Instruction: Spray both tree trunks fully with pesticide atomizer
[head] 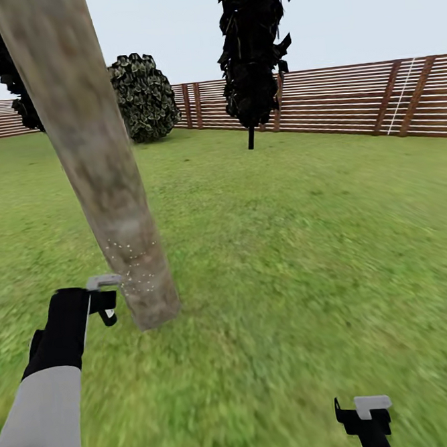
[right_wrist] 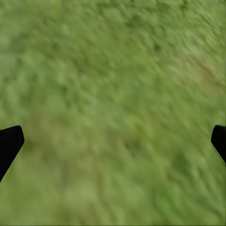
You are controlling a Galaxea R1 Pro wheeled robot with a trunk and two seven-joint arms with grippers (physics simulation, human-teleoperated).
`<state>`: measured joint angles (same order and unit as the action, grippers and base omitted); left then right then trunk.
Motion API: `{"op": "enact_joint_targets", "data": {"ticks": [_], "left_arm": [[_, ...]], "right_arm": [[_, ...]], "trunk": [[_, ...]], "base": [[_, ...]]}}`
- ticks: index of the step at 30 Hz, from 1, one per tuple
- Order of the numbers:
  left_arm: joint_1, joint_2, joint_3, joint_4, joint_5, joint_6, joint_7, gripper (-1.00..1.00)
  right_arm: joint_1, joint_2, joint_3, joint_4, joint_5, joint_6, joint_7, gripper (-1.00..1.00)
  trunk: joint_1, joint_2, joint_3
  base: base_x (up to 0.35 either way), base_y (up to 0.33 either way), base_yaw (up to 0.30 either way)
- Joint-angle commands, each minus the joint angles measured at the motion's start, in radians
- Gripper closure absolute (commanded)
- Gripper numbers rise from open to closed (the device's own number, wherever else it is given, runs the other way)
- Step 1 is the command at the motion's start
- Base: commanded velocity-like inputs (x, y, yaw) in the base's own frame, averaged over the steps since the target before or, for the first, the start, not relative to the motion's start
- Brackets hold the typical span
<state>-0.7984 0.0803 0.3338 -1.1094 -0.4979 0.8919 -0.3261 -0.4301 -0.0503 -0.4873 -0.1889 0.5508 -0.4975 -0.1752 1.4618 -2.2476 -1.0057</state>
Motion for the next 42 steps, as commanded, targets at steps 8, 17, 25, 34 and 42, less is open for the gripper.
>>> {"op": "enact_joint_targets", "data": {"ticks": [8,17,25,34,42], "left_arm": [[-0.002,0.003,-0.005,-0.001,-0.013,0.001,-0.004,1.00],[-0.002,0.003,-0.005,-0.001,-0.012,0.001,-0.004,1.00],[-0.004,-0.001,-0.005,-0.001,-0.011,0.001,-0.003,1.00],[-0.007,0.001,-0.005,-0.001,-0.013,-0.001,-0.001,1.00],[0.005,0.013,0.007,0.023,-0.012,-0.005,0.004,1.00]], "right_arm": [[-0.001,0.000,-0.005,0.002,0.011,-0.003,-0.005,-1.00],[-0.001,0.000,-0.005,0.002,0.011,-0.003,-0.005,-1.00],[-0.001,0.000,-0.005,0.002,0.011,-0.003,-0.004,-1.00],[-0.001,0.002,-0.005,0.002,0.011,-0.003,-0.004,-1.00],[-0.001,0.003,-0.005,0.002,0.011,-0.003,-0.004,-1.00]], "trunk": [[0.000,0.000,-0.001],[0.000,0.000,-0.001],[0.000,0.000,-0.001],[0.000,0.000,-0.001],[0.000,0.000,-0.001]], "base": [[0.023,-0.265,0.003],[0.000,-0.275,0.000],[0.031,-0.275,0.000],[0.007,-0.275,0.093],[0.064,-0.268,0.268]]}}
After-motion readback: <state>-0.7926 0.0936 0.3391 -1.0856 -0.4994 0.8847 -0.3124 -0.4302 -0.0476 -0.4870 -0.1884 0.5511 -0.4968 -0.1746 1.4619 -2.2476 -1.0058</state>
